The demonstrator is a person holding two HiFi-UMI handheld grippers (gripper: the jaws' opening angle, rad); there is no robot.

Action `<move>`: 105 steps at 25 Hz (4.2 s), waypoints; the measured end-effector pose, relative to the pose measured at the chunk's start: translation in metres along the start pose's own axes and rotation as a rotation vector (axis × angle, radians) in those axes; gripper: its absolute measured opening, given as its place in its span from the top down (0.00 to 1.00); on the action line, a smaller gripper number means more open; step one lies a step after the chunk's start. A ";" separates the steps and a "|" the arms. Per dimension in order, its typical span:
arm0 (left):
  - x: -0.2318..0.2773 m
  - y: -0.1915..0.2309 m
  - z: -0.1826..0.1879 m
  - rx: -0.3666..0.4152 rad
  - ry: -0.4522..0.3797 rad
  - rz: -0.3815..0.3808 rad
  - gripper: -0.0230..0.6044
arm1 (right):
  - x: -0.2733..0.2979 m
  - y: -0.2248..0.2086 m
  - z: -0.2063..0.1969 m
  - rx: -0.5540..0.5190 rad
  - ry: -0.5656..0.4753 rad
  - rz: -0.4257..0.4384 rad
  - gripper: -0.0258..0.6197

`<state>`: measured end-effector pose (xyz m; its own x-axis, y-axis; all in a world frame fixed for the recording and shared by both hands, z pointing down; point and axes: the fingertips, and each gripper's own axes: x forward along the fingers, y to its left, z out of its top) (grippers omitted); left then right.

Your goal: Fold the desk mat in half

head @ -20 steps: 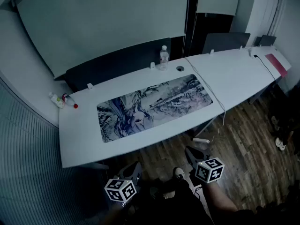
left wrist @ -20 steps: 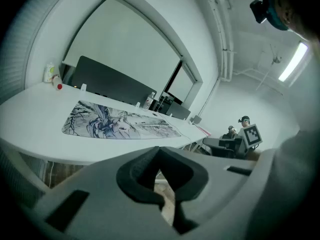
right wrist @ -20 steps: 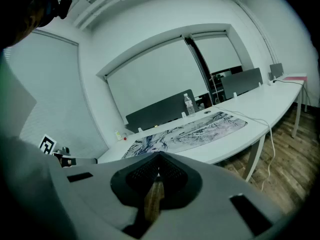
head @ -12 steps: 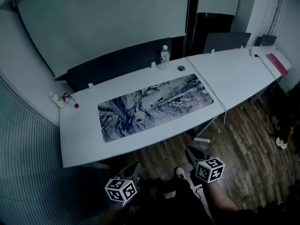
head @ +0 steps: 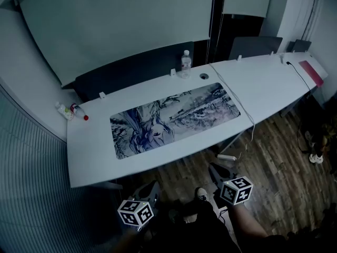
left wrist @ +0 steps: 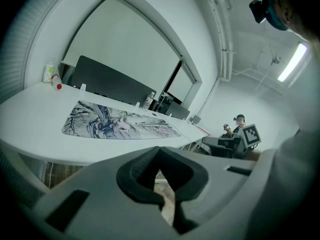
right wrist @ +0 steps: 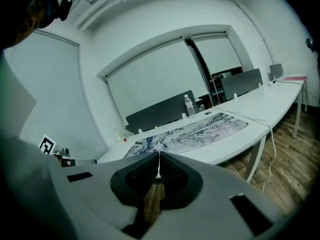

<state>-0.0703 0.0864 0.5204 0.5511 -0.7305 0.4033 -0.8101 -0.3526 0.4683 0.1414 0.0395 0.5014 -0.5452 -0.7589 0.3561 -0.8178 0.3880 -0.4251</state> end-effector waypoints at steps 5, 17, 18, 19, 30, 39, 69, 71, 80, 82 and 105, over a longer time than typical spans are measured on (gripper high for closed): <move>-0.001 0.004 -0.001 -0.002 0.001 0.003 0.95 | 0.003 -0.004 -0.002 -0.033 0.010 -0.015 0.92; -0.006 0.016 0.005 -0.011 -0.027 0.012 0.95 | 0.010 0.004 -0.002 -0.015 0.017 -0.017 0.92; -0.007 0.018 0.006 -0.011 -0.030 0.014 0.95 | 0.011 0.004 -0.002 -0.020 0.016 -0.021 0.92; -0.009 0.020 0.006 -0.012 -0.033 0.016 0.95 | 0.012 0.004 -0.002 -0.025 0.014 -0.024 0.92; -0.031 0.032 0.004 -0.022 -0.054 0.041 0.95 | 0.016 0.026 -0.002 -0.025 0.005 0.006 0.92; -0.032 0.039 0.010 -0.030 -0.074 0.079 0.95 | 0.032 0.023 0.004 -0.047 0.013 0.029 0.92; 0.099 -0.012 0.040 -0.048 -0.031 0.104 0.95 | 0.065 -0.106 0.061 -0.007 0.067 0.048 0.92; 0.109 -0.014 0.041 -0.049 -0.025 0.100 0.95 | 0.066 -0.115 0.063 0.000 0.065 0.043 0.92; 0.158 -0.029 0.042 -0.060 -0.006 0.079 0.95 | 0.066 -0.166 0.073 0.024 0.073 0.006 0.92; 0.170 -0.031 0.042 -0.065 -0.004 0.076 0.95 | 0.066 -0.178 0.075 0.028 0.077 -0.002 0.92; 0.278 -0.072 0.050 -0.070 0.047 0.054 0.95 | 0.085 -0.293 0.103 0.073 0.096 -0.058 0.92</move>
<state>0.1309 -0.1206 0.5595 0.5173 -0.7185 0.4649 -0.8237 -0.2707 0.4982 0.3539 -0.1924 0.5705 -0.5152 -0.7241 0.4585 -0.8348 0.3029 -0.4597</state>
